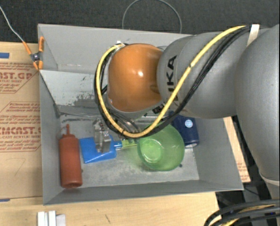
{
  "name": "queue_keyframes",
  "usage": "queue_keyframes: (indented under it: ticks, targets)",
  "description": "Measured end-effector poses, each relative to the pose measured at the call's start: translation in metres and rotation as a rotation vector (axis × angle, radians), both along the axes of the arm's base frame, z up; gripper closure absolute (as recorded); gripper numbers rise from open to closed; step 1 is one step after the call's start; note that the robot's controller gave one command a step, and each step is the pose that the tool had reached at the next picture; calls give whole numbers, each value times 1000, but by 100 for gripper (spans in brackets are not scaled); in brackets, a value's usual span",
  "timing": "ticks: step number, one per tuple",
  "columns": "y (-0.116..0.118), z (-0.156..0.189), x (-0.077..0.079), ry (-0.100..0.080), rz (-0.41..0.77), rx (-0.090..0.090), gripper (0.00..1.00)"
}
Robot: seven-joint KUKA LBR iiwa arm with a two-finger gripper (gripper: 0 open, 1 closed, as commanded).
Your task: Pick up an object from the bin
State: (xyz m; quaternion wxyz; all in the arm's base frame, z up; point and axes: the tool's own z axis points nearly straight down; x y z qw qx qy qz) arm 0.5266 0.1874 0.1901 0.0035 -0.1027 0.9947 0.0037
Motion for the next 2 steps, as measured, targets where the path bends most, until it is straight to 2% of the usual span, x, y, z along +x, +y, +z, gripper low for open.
queue_keyframes:
  ticks: [1,2]
  targets:
    - [-10,40,9,-6,241,-2,100]
    - [-35,16,-9,-7,420,-1,100]
